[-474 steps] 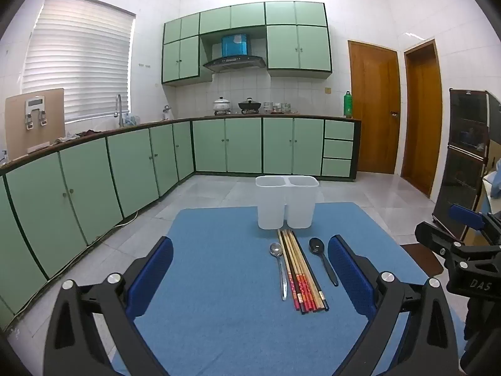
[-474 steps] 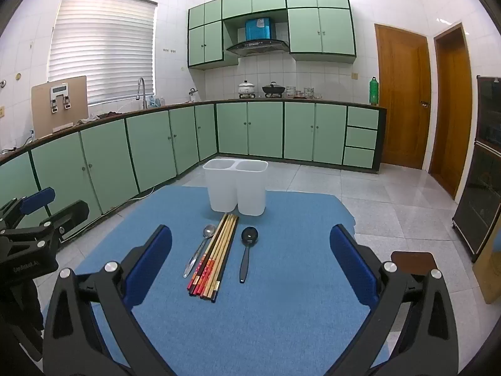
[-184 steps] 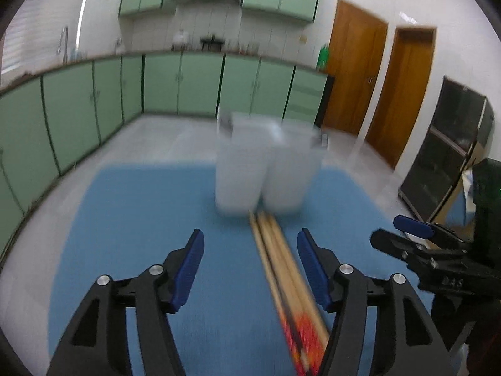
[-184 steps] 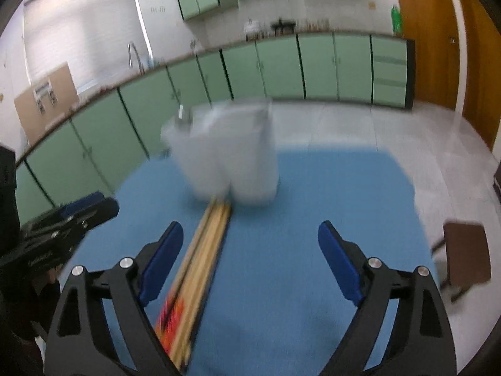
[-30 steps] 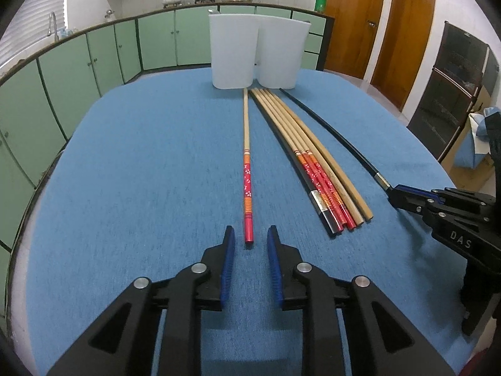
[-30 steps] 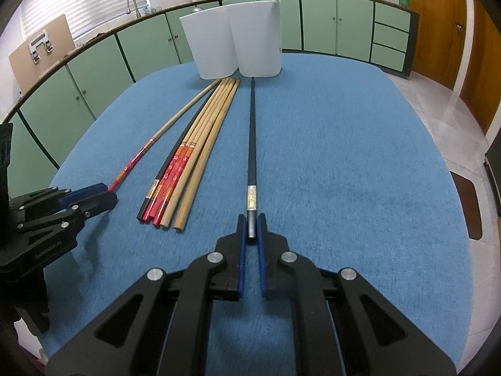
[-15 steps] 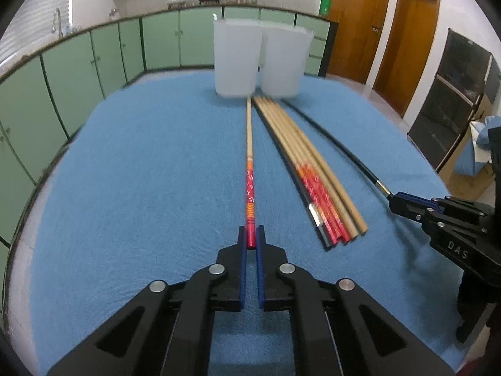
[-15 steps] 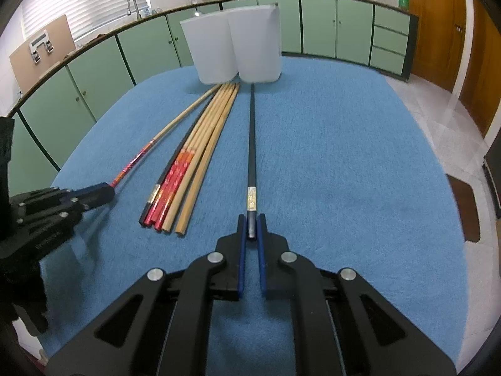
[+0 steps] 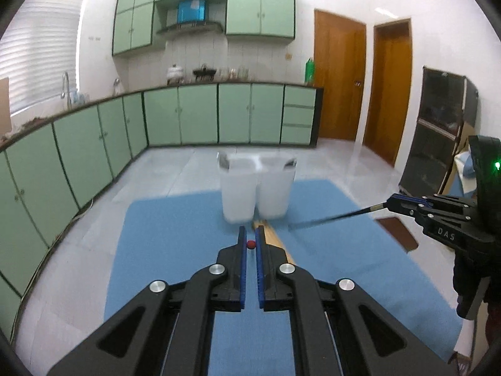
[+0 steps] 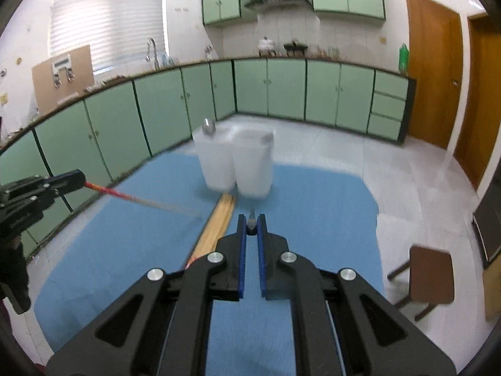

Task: Organize utensils
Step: 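Carry both chopsticks into the white holder and open both tools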

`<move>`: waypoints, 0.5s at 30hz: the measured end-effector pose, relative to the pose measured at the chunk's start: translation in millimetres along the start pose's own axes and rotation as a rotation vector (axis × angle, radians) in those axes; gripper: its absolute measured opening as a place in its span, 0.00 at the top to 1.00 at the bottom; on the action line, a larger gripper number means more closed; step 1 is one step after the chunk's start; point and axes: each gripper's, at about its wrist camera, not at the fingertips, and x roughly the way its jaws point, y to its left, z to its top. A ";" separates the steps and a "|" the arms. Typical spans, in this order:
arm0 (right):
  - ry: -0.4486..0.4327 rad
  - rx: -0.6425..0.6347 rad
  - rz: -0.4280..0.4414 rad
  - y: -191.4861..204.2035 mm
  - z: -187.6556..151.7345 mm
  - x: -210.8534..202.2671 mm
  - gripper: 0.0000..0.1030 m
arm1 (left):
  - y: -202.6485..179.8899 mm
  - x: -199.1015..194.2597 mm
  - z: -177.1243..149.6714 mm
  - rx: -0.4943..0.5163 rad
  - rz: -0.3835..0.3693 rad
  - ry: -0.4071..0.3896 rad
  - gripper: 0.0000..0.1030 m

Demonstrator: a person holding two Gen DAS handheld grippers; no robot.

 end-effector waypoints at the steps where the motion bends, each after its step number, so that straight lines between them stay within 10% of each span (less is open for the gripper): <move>1: -0.010 0.002 0.012 -1.5 9.8 -1.2 0.94 | -0.6 0.2 5.1 0.001 -0.007 -0.009 0.95; 15: -0.100 -0.061 0.125 -5.9 132.8 -9.7 0.94 | -8.0 8.6 90.8 0.040 -0.074 -0.158 0.95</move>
